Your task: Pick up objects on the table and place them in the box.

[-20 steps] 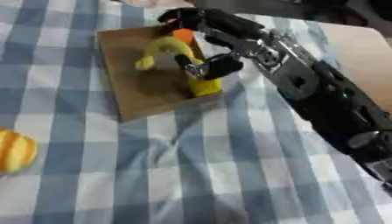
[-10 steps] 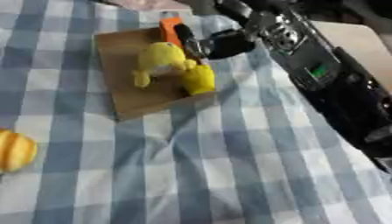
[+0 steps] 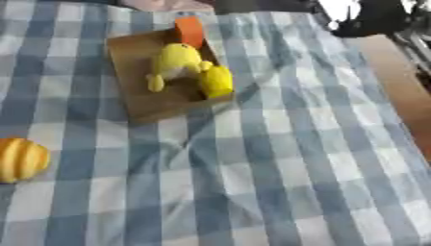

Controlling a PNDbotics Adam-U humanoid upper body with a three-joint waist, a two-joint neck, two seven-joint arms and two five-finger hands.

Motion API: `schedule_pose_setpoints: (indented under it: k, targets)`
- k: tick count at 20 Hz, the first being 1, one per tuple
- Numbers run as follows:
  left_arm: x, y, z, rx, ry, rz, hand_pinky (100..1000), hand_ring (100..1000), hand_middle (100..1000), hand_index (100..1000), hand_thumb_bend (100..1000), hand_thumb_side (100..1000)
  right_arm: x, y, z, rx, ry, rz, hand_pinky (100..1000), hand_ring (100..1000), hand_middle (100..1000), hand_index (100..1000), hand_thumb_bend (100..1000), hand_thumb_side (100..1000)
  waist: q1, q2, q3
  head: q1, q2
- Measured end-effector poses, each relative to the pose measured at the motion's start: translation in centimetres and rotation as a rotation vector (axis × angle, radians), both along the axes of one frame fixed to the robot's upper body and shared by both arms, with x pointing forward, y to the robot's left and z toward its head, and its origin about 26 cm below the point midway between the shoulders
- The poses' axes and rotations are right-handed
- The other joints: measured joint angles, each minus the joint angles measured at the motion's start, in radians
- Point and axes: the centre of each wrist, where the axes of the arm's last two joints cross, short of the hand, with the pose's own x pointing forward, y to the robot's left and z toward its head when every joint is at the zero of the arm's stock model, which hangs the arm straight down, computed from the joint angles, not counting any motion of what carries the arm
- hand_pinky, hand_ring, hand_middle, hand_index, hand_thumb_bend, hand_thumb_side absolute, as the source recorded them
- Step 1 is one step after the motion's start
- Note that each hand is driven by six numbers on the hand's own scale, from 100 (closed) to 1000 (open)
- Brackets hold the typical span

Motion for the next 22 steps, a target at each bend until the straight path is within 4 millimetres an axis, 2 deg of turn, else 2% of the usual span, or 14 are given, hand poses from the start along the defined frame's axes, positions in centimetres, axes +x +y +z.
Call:
schedule_pose_setpoints:
  k: [5,8,11,14,19,22]
  targets:
    - [-0.4,1.0,-0.2,0.075,0.014,0.057,964,766,734,871,100,585,-0.9,-3.2,-5.5,0.075,0.06,0.065,821,858,759,867,100,470,0.02,-0.008,-0.043,0.046,0.017]
    - [-0.7,1.9,0.1,0.164,0.024,0.1,950,765,755,884,100,552,-1.7,-4.2,-9.0,0.126,0.058,0.093,822,856,757,865,100,470,0.032,-0.021,-0.071,0.061,0.031]
    - [-0.9,2.8,1.0,0.318,0.042,0.144,934,780,793,912,100,494,-2.5,-4.6,-11.5,0.167,0.054,0.085,824,853,754,864,100,470,0.043,-0.033,-0.096,0.064,0.046]
    - [-1.0,3.7,2.4,0.522,0.074,0.178,929,790,801,923,100,459,-2.9,-4.7,-12.7,0.199,0.046,0.065,825,850,752,865,100,470,0.05,-0.053,-0.108,0.062,0.063]
    - [-1.1,4.3,5.0,0.884,0.178,0.19,924,829,822,927,103,381,-3.0,-4.6,-13.1,0.214,0.038,0.038,827,847,750,864,100,470,0.061,-0.068,-0.11,0.044,0.083]
    - [-1.2,4.4,5.8,1.078,0.229,0.179,927,853,828,934,194,336,-3.0,-4.5,-13.2,0.21,0.042,0.032,828,846,748,864,100,470,0.067,-0.069,-0.108,0.041,0.088]
